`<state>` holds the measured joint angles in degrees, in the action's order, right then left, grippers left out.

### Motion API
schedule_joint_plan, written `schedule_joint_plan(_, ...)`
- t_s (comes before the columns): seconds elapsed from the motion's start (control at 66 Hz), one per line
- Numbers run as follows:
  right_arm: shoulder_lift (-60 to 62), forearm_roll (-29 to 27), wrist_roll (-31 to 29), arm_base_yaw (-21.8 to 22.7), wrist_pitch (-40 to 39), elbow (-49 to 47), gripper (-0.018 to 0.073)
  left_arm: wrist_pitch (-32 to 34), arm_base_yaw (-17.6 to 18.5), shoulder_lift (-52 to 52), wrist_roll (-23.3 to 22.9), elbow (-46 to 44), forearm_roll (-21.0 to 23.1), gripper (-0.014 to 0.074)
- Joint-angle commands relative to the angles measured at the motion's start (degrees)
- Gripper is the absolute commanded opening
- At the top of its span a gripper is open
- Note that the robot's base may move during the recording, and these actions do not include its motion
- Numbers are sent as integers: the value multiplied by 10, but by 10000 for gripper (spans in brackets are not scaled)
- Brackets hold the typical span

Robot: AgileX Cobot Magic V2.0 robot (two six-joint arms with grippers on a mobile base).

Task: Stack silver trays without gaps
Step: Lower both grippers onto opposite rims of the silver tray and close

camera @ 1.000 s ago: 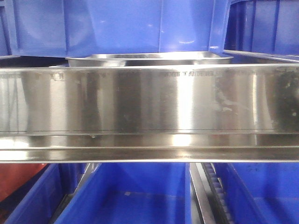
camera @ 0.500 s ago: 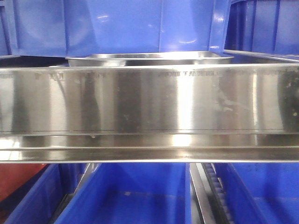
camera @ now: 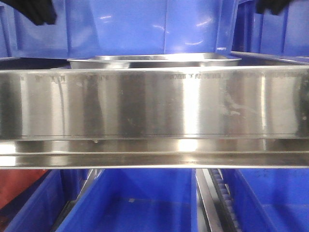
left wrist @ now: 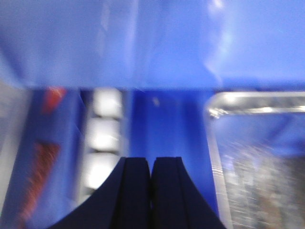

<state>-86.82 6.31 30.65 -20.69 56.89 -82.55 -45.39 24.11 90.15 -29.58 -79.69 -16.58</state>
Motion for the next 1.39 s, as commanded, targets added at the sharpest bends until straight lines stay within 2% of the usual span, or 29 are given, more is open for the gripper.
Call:
schedule_joint_plan(0.0, -33, 13, 3, -6, 9, -39, 6, -7, 5, 11, -6, -11, 17, -16)
schedule_joint_plan(0.242, -83, 7, 3, -6, 15, -51, 6, 28, 5, 30, -6, -11, 48, -16)
schedule_joint_plan(0.485, -104, -4, -20, -6, 17, -51, 10, 37, 5, 31, -6, -11, 47, -16)
schedule_joint_plan(0.53, -108, -12, -23, -6, 17, -51, 28, 38, 5, 31, -6, -11, 47, -16)
schedule_joint_plan(0.652, -117, -32, -23, -6, 11, -51, 146, 38, 5, 31, -6, -11, 57, -9)
schedule_joint_plan(0.727, -123, -33, -23, -6, 11, -51, 188, 38, 5, 31, -6, -11, 65, 41)
schedule_joint_plan(0.864, -125, -33, -23, -6, 11, -51, 193, 31, 6, 31, -6, -11, 74, 201)
schedule_joint_plan(0.939, -125, -33, -23, -6, 7, -51, 193, 28, 7, 31, -6, -11, 74, 256)
schedule_joint_plan(1.379, -144, -33, -23, -6, 12, -51, 192, 7, 26, 75, -4, -11, 74, 263)
